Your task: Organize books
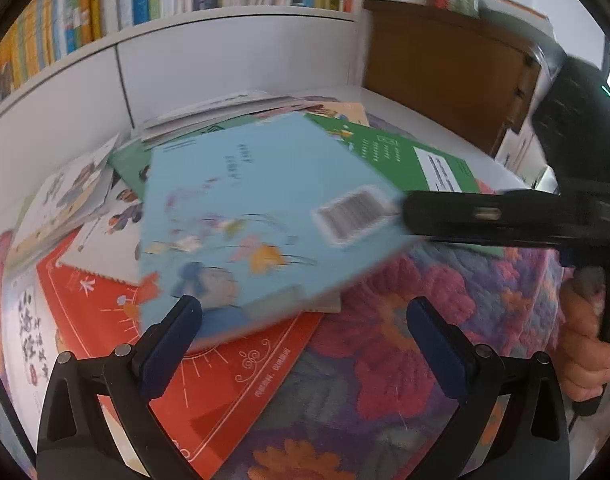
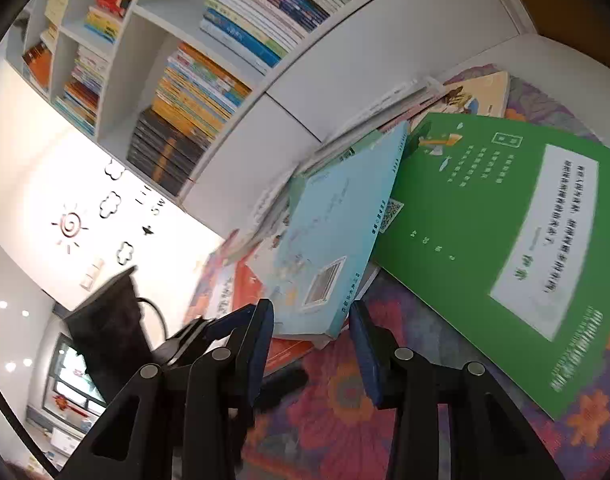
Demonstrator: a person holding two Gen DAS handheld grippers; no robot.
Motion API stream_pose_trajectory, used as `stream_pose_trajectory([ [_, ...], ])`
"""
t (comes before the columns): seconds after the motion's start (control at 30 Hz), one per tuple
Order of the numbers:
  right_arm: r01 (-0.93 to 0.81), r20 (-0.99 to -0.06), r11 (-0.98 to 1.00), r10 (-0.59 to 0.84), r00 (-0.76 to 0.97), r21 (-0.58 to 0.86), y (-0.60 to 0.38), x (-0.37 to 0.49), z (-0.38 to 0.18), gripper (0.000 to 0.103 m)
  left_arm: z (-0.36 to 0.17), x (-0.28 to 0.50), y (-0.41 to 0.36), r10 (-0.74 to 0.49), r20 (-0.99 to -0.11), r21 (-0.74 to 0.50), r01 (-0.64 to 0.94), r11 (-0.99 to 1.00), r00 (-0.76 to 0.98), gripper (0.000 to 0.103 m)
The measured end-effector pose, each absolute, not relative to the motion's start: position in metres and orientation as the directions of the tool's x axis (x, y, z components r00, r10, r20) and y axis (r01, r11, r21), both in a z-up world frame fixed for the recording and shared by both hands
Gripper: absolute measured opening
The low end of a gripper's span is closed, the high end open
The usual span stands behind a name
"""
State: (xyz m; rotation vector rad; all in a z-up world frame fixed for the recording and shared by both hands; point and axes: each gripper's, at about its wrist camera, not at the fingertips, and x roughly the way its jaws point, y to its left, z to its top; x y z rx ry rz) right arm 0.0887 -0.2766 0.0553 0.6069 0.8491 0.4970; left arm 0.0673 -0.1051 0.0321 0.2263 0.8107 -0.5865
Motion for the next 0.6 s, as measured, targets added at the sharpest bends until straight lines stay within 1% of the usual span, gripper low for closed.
stream_pose_trajectory([
  [0.1, -0.104, -0.589, 0.745, 0.596, 0.545, 0.658, -0.266, 0.106, 0.038, 0.019, 0.035, 0.065, -0.104, -0.383, -0.730, 0.000, 0.561, 0.828, 0.566, 0.102],
  [0.13, -0.078, -0.606, 0.740, 0.602, 0.519, 0.668, -0.262, 0.115, 0.027, 0.018, 0.037, 0.065, -0.102, -0.384, -0.727, -0.004, 0.556, 0.831, 0.569, 0.102],
  [0.2, -0.044, -0.610, 0.717, 0.621, 0.493, 0.695, -0.261, 0.123, 0.014, 0.018, 0.043, 0.068, -0.094, -0.387, -0.718, -0.023, 0.536, 0.844, 0.578, 0.102],
  [0.37, 0.023, -0.540, 0.605, 0.692, 0.480, 0.796, -0.278, 0.131, 0.005, 0.018, 0.054, 0.084, -0.068, -0.357, -0.694, -0.045, 0.458, 0.888, 0.625, 0.102],
  [0.43, 0.043, -0.527, 0.578, 0.709, 0.468, 0.815, -0.281, 0.134, 0.004, 0.018, 0.053, 0.094, -0.056, -0.339, -0.697, -0.062, 0.418, 0.906, 0.632, 0.102],
  [0.5, 0.060, -0.525, 0.565, 0.714, 0.464, 0.823, -0.284, 0.134, 0.005, 0.019, 0.049, 0.105, -0.042, -0.324, -0.707, -0.094, 0.370, 0.924, 0.629, 0.102],
  [0.6, 0.062, -0.493, 0.532, 0.726, 0.479, 0.844, -0.287, 0.130, 0.010, 0.020, 0.044, 0.117, -0.026, -0.336, -0.721, -0.164, 0.322, 0.932, 0.606, 0.102],
])
